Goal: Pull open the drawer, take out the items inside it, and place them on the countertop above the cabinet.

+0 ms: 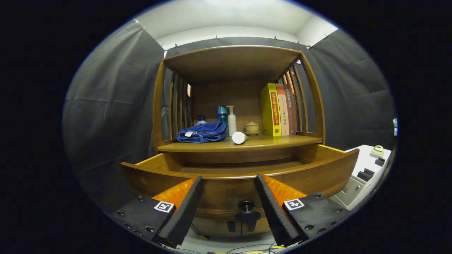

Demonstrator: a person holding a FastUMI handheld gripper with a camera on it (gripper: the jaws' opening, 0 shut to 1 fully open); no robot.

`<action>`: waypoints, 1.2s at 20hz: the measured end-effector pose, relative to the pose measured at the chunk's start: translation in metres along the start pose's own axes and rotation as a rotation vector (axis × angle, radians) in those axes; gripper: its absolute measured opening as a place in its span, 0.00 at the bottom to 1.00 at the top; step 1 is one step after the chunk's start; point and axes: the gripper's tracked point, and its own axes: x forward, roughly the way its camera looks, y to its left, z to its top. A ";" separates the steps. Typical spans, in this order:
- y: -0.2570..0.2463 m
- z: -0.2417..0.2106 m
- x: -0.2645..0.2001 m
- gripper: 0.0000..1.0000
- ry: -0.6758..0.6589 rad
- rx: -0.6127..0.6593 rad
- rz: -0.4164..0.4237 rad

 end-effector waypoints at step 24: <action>-0.009 -0.006 0.046 0.96 0.054 -0.091 -0.080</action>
